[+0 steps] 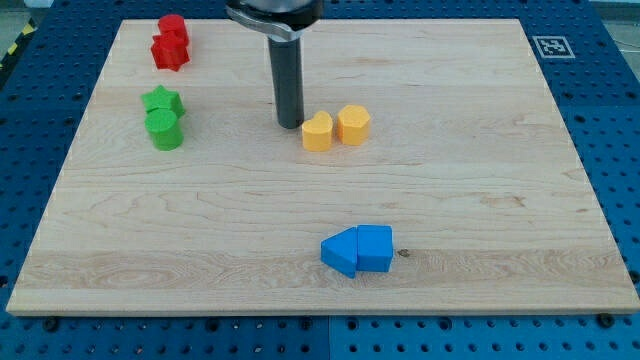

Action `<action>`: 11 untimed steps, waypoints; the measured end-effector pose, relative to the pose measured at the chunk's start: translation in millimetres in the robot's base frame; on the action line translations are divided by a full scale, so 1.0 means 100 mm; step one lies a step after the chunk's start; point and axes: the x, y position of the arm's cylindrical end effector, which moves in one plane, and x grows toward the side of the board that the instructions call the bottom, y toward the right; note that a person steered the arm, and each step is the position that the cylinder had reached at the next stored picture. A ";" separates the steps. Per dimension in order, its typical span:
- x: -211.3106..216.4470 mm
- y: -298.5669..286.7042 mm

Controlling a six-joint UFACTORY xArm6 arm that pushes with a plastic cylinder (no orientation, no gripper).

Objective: Move the green star into the green circle

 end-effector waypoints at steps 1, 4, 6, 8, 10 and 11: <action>0.09 0.20; -0.04 0.11; -0.56 -0.53; -0.64 -1.60; -0.59 -1.93; -0.49 -1.94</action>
